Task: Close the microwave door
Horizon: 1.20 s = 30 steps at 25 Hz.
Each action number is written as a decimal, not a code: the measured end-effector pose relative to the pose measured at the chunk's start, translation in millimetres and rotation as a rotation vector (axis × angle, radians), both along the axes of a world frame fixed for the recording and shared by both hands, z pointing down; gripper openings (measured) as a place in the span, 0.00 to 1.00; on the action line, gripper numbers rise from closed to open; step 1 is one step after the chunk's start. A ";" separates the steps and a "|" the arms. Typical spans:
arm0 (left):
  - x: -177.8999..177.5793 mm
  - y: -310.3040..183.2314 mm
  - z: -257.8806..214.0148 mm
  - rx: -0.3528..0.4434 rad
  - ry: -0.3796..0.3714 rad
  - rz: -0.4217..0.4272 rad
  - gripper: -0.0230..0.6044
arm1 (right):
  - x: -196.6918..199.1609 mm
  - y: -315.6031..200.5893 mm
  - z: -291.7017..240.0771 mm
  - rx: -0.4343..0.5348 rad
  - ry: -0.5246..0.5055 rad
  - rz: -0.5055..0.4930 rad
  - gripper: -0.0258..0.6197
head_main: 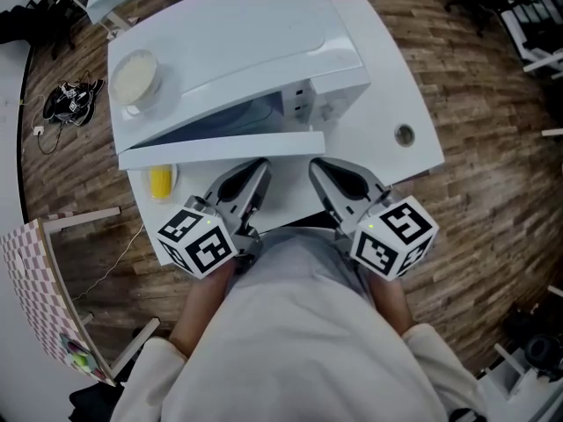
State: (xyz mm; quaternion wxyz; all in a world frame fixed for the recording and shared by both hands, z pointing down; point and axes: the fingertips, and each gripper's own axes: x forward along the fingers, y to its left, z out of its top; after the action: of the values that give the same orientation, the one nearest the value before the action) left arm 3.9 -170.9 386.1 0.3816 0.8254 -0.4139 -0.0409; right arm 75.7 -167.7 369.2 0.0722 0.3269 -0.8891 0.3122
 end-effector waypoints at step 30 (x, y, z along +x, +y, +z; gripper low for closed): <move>1.9 -30.5 3.9 -0.017 -0.001 -0.030 0.06 | 8.8 -14.8 9.2 -0.049 -0.034 -0.001 0.07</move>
State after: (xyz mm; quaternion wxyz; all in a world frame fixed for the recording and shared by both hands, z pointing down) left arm 5.9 -201.4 390.1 0.3876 0.8160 -0.4268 -0.0426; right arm 84.6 -182.5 378.4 0.0654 0.3192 -0.8824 0.3393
